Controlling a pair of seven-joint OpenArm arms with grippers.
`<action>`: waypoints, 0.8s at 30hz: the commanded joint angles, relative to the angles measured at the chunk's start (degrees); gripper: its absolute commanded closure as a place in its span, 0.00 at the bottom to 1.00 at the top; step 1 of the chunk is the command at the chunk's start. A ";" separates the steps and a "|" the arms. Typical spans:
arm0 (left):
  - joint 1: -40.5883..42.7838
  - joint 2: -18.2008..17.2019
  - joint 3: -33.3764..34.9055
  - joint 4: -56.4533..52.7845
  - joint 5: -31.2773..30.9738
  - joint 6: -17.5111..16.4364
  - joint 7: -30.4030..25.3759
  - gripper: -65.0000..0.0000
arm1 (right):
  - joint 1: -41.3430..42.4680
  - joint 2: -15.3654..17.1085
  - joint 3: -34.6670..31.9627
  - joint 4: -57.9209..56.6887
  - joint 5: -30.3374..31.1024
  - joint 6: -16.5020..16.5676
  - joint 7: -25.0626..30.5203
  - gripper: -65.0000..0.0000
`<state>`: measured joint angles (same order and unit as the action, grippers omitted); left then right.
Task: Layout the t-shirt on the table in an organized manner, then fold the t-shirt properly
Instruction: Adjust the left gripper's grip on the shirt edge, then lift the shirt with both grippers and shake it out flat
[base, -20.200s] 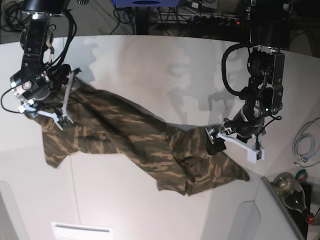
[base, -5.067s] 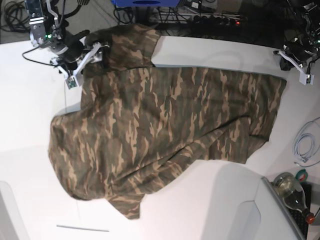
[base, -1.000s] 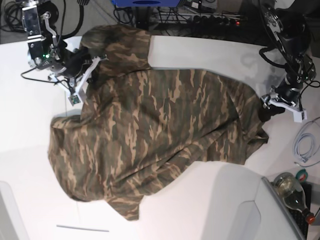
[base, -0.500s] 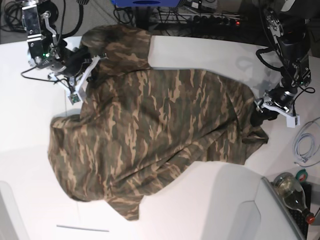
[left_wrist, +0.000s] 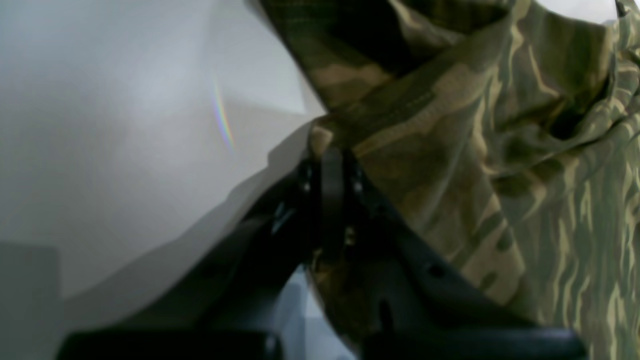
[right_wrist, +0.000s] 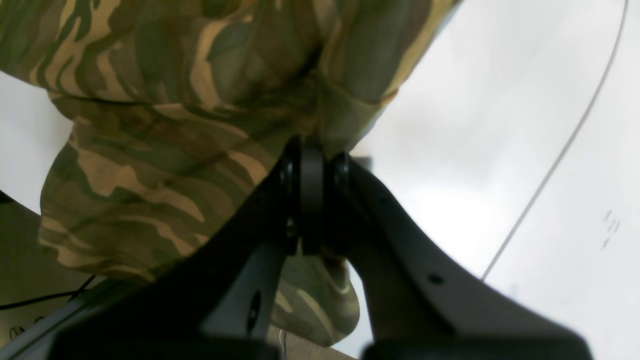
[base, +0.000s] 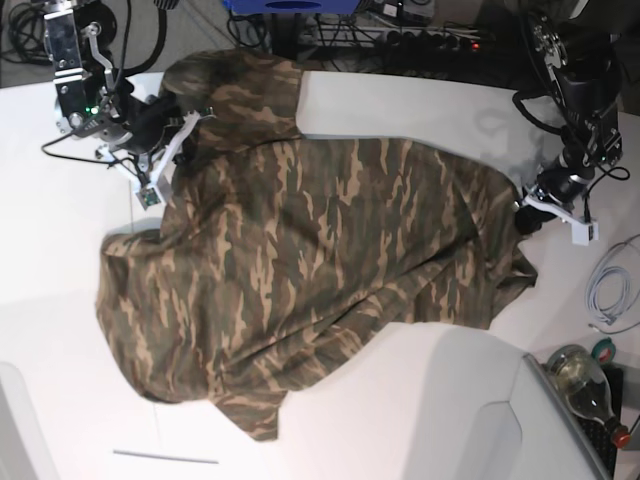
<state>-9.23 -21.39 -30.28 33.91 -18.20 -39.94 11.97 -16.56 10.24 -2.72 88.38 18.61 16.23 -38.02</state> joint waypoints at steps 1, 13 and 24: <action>0.31 -1.34 -0.18 1.83 0.13 -0.06 0.21 1.00 | 0.34 0.44 0.30 0.81 0.33 -0.10 0.88 1.00; 15.26 0.68 -12.13 30.57 -0.05 5.88 13.84 1.00 | -4.41 -0.79 7.07 12.32 0.60 -0.27 -5.36 1.00; 3.92 2.09 2.99 32.68 0.48 11.15 19.37 1.00 | 16.16 -1.76 17.36 -0.51 0.51 0.08 -14.77 1.00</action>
<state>-4.36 -18.17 -26.83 65.45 -17.63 -29.04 32.71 -1.10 7.81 14.46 86.80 19.59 16.51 -53.58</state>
